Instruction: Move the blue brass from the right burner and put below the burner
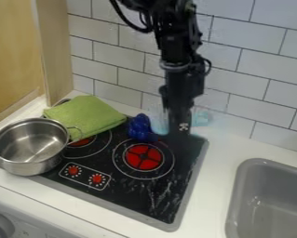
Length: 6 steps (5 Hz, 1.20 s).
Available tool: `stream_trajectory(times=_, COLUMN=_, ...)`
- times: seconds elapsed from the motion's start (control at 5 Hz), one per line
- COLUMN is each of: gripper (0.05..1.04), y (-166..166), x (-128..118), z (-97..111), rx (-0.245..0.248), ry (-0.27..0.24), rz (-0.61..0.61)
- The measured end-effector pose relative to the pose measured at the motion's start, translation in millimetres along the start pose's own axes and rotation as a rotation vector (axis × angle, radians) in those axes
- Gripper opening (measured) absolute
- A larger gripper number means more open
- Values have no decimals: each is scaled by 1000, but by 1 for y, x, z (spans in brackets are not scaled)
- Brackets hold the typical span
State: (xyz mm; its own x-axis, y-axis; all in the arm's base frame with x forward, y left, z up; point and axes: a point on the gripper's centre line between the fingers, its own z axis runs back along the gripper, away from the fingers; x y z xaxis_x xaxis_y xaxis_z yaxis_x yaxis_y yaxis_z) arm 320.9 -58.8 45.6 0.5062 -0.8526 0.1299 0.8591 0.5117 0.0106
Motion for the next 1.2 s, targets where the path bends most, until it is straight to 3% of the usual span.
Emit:
stream_trajectory(times=0.2, gripper=710, y=-11, x=-10, z=20, rx=24, ry=4, rz=-31)
stream_trajectory(times=0.6, gripper=710, y=-40, x=-43, z=38, rx=76, ry=1, rz=-101)
stream_trajectory(times=1.0, gripper=710, y=-73, x=-72, z=25, rx=79, ry=23, rz=-261)
stream_trajectory(times=1.2, gripper=710, y=-78, x=-73, z=22, rx=61, ry=15, rz=-337)
